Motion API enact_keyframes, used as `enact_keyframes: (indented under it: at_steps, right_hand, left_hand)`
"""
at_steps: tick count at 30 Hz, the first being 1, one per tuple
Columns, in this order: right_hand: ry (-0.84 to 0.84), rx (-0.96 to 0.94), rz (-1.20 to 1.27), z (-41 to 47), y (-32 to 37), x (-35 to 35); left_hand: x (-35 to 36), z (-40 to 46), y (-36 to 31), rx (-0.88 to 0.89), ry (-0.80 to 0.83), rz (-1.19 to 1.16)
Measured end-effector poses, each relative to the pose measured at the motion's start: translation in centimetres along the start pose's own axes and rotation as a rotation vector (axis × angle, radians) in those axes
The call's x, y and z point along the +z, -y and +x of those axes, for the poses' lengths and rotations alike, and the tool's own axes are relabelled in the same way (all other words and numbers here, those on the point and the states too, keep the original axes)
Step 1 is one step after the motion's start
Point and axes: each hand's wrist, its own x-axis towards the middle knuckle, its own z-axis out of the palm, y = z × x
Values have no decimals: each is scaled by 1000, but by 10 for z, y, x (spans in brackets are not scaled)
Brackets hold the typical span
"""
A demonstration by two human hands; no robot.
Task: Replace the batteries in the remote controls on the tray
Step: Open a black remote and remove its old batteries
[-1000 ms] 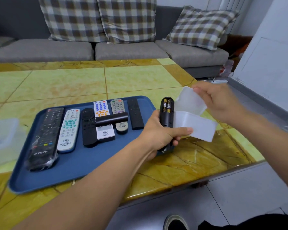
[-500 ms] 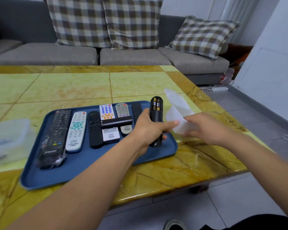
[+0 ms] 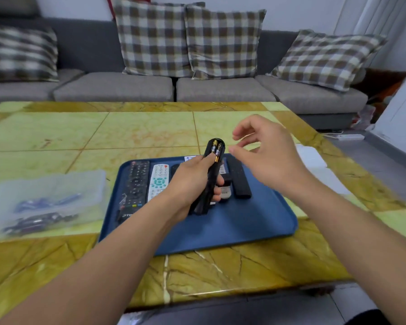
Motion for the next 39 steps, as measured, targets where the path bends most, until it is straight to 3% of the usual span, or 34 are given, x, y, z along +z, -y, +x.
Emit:
enact_keyframes:
  at_steps: [7,19,27,39]
  right_hand:
    - [-83,-36,199,9,18,70]
    - [-167,23,201,9,23,94]
    - [-308,21,-13,15,22,108]
    - [-341,121,72,19,1,108]
  left_hand:
    - [-35,-11,-4,-27,-79,-74]
    - [-46,-5,0,60,-101,61]
    - [-35,5,10,247,-205,383]
    - [-31,18,13,273,-221,663]
